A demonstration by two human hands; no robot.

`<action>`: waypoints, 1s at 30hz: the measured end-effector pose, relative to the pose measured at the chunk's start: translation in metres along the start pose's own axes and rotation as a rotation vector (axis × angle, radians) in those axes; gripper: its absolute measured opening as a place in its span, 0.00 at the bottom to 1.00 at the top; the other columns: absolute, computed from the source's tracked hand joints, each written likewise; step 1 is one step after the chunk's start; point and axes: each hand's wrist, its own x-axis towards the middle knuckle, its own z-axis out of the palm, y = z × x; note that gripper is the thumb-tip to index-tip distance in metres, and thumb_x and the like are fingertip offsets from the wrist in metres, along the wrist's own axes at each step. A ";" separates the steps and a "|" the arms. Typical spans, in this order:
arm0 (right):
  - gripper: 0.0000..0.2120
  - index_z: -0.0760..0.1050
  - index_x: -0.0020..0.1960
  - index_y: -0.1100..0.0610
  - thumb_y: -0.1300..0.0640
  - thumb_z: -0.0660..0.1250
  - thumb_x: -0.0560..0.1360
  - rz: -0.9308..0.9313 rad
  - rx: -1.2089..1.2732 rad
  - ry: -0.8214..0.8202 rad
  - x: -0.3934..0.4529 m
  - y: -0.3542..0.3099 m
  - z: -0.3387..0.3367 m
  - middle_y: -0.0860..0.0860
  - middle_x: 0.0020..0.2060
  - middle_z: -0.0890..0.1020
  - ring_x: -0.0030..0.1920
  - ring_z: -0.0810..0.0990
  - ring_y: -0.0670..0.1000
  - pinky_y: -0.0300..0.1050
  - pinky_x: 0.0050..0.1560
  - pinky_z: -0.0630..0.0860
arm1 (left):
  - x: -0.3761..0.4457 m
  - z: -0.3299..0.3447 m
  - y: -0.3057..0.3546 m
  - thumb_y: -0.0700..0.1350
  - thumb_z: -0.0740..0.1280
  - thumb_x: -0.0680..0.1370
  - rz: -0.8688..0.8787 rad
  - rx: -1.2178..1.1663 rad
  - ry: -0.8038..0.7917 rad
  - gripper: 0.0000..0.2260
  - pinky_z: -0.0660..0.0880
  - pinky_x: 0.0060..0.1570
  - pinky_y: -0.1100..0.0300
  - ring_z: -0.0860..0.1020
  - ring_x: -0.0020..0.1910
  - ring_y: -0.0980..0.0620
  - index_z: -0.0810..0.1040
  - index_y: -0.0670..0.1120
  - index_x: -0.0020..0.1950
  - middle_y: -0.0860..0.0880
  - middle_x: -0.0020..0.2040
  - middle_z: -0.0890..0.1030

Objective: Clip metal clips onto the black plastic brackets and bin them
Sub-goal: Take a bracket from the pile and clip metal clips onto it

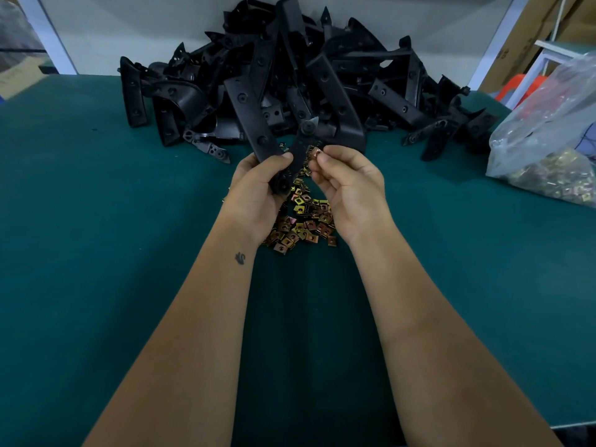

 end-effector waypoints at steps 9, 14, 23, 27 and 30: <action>0.06 0.80 0.47 0.63 0.72 0.67 0.75 -0.085 -0.083 -0.004 -0.001 0.002 0.002 0.54 0.39 0.85 0.40 0.84 0.49 0.40 0.45 0.81 | 0.001 -0.001 -0.001 0.36 0.67 0.79 0.001 -0.003 0.008 0.24 0.77 0.40 0.65 0.81 0.43 0.56 0.67 0.37 0.74 0.46 0.54 0.80; 0.05 0.80 0.47 0.64 0.71 0.68 0.75 -0.099 -0.087 0.030 0.000 0.002 -0.001 0.54 0.38 0.85 0.39 0.84 0.49 0.40 0.45 0.80 | 0.002 -0.002 0.000 0.36 0.67 0.78 0.006 0.005 0.013 0.24 0.77 0.40 0.65 0.82 0.43 0.58 0.67 0.38 0.74 0.47 0.55 0.80; 0.07 0.81 0.44 0.61 0.71 0.69 0.74 -0.115 -0.200 0.027 -0.001 0.001 0.001 0.52 0.36 0.84 0.38 0.83 0.48 0.40 0.44 0.79 | 0.005 -0.004 -0.001 0.36 0.67 0.78 0.009 0.017 0.000 0.19 0.77 0.40 0.64 0.81 0.43 0.56 0.70 0.41 0.68 0.47 0.50 0.81; 0.07 0.81 0.43 0.61 0.72 0.69 0.73 -0.115 -0.247 0.021 -0.002 0.001 0.001 0.52 0.35 0.84 0.37 0.83 0.48 0.40 0.44 0.79 | 0.007 -0.005 -0.002 0.35 0.68 0.78 0.009 0.007 -0.005 0.16 0.77 0.39 0.64 0.82 0.42 0.56 0.70 0.42 0.64 0.48 0.49 0.81; 0.08 0.81 0.43 0.60 0.71 0.69 0.73 -0.113 -0.260 0.021 -0.002 0.000 0.001 0.52 0.35 0.83 0.37 0.82 0.48 0.40 0.44 0.79 | 0.007 -0.006 -0.002 0.35 0.68 0.78 0.018 0.008 -0.009 0.16 0.77 0.37 0.64 0.82 0.40 0.57 0.70 0.43 0.63 0.48 0.48 0.82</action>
